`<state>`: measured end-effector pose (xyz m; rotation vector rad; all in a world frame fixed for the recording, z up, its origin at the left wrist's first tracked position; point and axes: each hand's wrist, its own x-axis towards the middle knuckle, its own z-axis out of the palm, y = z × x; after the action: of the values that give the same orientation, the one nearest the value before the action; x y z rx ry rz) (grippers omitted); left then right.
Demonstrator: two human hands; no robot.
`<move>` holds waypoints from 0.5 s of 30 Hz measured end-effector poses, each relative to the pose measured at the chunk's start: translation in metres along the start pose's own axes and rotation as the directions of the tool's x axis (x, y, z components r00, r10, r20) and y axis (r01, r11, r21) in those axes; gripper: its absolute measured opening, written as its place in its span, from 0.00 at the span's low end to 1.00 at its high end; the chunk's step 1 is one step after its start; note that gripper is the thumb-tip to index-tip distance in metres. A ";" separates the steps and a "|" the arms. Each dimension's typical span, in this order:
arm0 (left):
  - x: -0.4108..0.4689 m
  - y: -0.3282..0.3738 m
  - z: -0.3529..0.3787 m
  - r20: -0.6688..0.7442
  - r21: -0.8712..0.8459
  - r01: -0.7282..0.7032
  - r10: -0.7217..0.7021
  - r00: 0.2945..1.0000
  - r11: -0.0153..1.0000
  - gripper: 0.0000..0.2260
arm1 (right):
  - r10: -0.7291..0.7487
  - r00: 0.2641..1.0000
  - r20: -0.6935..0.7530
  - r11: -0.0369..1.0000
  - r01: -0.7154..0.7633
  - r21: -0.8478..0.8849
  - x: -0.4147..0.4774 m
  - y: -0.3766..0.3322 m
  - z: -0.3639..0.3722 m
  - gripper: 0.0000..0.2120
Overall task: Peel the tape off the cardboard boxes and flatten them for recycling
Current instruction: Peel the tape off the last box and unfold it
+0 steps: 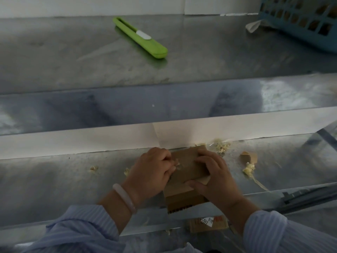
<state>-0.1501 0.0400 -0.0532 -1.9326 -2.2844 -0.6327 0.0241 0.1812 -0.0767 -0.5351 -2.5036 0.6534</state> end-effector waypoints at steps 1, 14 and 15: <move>-0.003 0.003 0.001 0.028 0.015 0.011 -0.012 1.000 1.000 0.17 | 0.059 0.998 0.018 0.997 -0.060 0.057 -0.004 0.002 -0.001 0.31; 0.005 0.017 0.005 0.029 0.125 0.133 -0.137 0.990 0.983 0.30 | 0.577 0.792 0.198 0.611 -0.580 0.539 -0.020 0.024 -0.005 0.14; 0.013 0.019 0.006 0.041 0.144 0.123 -0.130 0.991 0.982 0.29 | 0.615 0.766 0.188 0.573 -0.598 0.560 -0.020 0.023 -0.005 0.12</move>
<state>-0.1329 0.0560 -0.0496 -1.7709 -2.4259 -0.4235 0.0481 0.1916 -0.0925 -1.1520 -1.8601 1.6103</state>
